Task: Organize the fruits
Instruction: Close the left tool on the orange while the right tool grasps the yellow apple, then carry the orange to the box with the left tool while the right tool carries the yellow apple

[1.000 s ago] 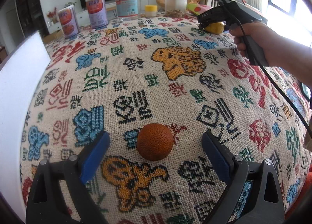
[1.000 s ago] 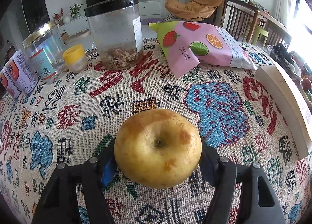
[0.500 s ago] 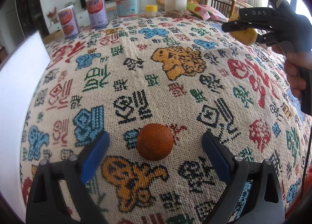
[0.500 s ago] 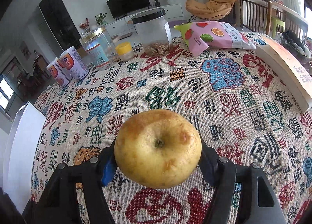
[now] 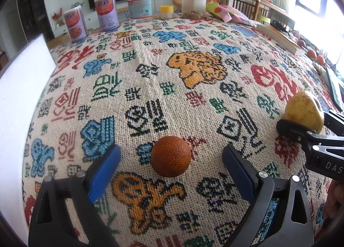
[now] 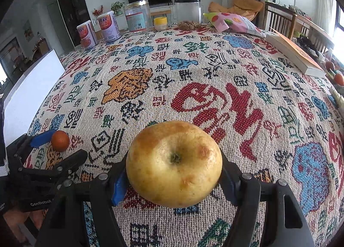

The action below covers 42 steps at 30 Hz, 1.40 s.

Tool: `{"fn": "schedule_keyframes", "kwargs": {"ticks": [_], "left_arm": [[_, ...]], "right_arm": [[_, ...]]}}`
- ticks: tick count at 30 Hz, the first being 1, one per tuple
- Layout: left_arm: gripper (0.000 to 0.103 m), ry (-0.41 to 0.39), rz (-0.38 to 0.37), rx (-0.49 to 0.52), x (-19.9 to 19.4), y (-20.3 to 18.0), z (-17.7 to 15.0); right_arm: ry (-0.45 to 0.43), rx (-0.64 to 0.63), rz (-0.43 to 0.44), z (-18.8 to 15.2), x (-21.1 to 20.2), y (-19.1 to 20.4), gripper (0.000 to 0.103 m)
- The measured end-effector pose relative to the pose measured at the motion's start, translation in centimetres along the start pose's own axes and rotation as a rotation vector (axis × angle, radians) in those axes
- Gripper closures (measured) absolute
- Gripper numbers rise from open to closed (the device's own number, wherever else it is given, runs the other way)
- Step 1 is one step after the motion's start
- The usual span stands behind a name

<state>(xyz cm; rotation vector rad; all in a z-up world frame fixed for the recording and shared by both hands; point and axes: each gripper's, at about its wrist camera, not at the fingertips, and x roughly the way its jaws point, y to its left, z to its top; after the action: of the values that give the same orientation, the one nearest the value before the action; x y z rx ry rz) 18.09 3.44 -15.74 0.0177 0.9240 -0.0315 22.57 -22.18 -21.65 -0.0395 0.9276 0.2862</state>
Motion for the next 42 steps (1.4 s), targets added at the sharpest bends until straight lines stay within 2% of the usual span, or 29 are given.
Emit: {"fn": "schedule_keyframes", "kwargs": {"ticks": [3, 10, 12, 13, 15, 17, 20, 23, 25, 27, 30, 31, 32, 33, 35, 36, 39, 42], "left_arm": [[0.006, 0.000, 0.000, 0.000, 0.0, 0.0, 0.0], [0.006, 0.000, -0.007, -0.003, 0.0, 0.1, 0.0], [0.007, -0.007, -0.044, -0.018, -0.2, 0.5, 0.0], [0.007, -0.015, -0.097, -0.031, -0.5, 1.0, 0.0], [0.007, -0.017, -0.221, -0.093, -1.4, 2.7, -0.4], [0.007, -0.011, -0.274, -0.142, -2.1, 4.2, -1.0], [0.007, -0.009, -0.249, -0.115, -2.3, 4.2, -1.4], [0.009, -0.014, -0.215, -0.052, -1.9, 2.7, -0.9], [0.030, -0.011, -0.166, -0.002, -1.4, 1.4, -0.4], [0.071, -0.028, -0.092, 0.052, -1.4, 0.3, -0.2], [0.075, -0.051, -0.112, 0.041, -1.9, 0.4, -0.6], [0.075, -0.053, -0.124, 0.021, -2.3, 0.7, -0.9], [0.075, -0.053, -0.144, -0.011, -2.8, 1.3, -1.1], [0.075, -0.053, -0.177, -0.057, -3.6, 2.1, -1.3], [0.075, -0.066, -0.275, -0.177, -6.5, 3.8, -1.5], [0.075, -0.086, -0.326, -0.231, -8.7, 4.9, -1.7], [0.075, -0.167, -0.412, -0.330, -16.1, 8.4, -2.1], [0.075, -0.248, -0.391, -0.429, -22.7, 13.6, -2.6]], "right_arm": [[-0.015, -0.019, -0.027, -0.4, -0.1, 0.1, 0.032], [-0.008, -0.077, -0.038, -0.9, 0.5, 1.2, 0.010], [-0.005, -0.077, -0.036, -0.9, 0.4, 1.2, 0.009], [-0.006, -0.074, -0.031, -0.9, 0.4, 1.1, 0.009], [-0.013, -0.039, 0.015, -1.0, -0.1, 0.4, 0.009], [-0.029, 0.064, 0.120, -1.3, -1.1, -1.3, 0.009], [-0.042, 0.217, 0.256, -1.6, -1.6, -3.9, 0.009], [-0.047, 0.248, 0.279, -1.5, -1.6, -4.3, 0.009], [-0.049, 0.211, 0.234, -1.4, -1.8, -3.5, 0.009], [-0.059, 0.169, 0.185, -1.2, -1.9, -2.8, 0.009], [-0.069, 0.136, 0.128, -0.8, -1.7, -2.4, 0.011], [-0.063, 0.126, 0.111, -0.7, -1.4, -2.3, 0.020], [-0.052, 0.121, 0.135, -0.7, -1.0, -2.2, 0.026], [-0.056, 0.111, 0.134, -0.6, -1.1, -1.9, 0.032], [-0.054, 0.086, 0.106, -0.8, -1.4, -1.4, 0.032], [-0.046, 0.091, 0.123, -1.0, -1.6, -1.2, 0.032], [-0.001, 0.160, 0.277, -1.1, -2.7, -0.1, 0.032], [0.023, 0.069, 0.425, 0.2, -4.7, 5.5, 0.032]]}}
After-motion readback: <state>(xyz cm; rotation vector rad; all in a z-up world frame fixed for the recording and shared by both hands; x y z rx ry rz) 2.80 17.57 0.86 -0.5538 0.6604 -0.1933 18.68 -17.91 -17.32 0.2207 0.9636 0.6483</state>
